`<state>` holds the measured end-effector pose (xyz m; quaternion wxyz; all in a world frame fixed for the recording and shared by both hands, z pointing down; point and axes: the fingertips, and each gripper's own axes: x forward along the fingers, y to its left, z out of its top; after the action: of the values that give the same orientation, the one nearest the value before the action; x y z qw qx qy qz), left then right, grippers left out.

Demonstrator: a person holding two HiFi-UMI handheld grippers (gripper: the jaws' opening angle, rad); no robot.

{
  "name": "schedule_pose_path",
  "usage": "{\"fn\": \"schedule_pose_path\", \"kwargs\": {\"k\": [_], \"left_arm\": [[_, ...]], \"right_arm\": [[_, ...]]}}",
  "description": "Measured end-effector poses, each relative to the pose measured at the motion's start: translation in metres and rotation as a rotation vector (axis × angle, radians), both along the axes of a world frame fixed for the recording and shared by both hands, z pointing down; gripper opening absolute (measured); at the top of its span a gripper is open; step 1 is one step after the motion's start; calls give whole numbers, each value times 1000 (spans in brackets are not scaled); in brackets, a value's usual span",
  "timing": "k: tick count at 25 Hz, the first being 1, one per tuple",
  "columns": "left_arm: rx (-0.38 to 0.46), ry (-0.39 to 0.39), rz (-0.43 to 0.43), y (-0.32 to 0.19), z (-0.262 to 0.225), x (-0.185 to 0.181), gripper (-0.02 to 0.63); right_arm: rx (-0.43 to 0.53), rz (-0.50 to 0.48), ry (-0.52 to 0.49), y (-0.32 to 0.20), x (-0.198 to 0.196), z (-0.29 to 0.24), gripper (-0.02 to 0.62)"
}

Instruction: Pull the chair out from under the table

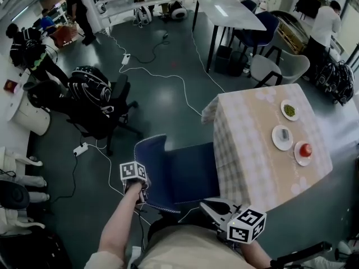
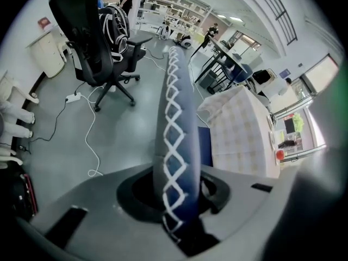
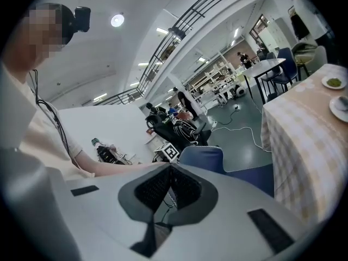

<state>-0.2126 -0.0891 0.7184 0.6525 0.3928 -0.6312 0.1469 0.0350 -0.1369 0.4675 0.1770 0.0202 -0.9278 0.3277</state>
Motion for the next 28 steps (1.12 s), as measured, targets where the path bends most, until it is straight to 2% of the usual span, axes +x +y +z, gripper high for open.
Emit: {"fn": "schedule_pose_path", "kwargs": {"k": [17,28], "left_arm": [[-30,-74,-28,25,-7,-54,101],[-8,-61,-79,42,-8,-64,103]], "right_arm": [[-5,-30,16,2,-13,-1,9],[-6,-70,21,11,-30,-1,9]]}}
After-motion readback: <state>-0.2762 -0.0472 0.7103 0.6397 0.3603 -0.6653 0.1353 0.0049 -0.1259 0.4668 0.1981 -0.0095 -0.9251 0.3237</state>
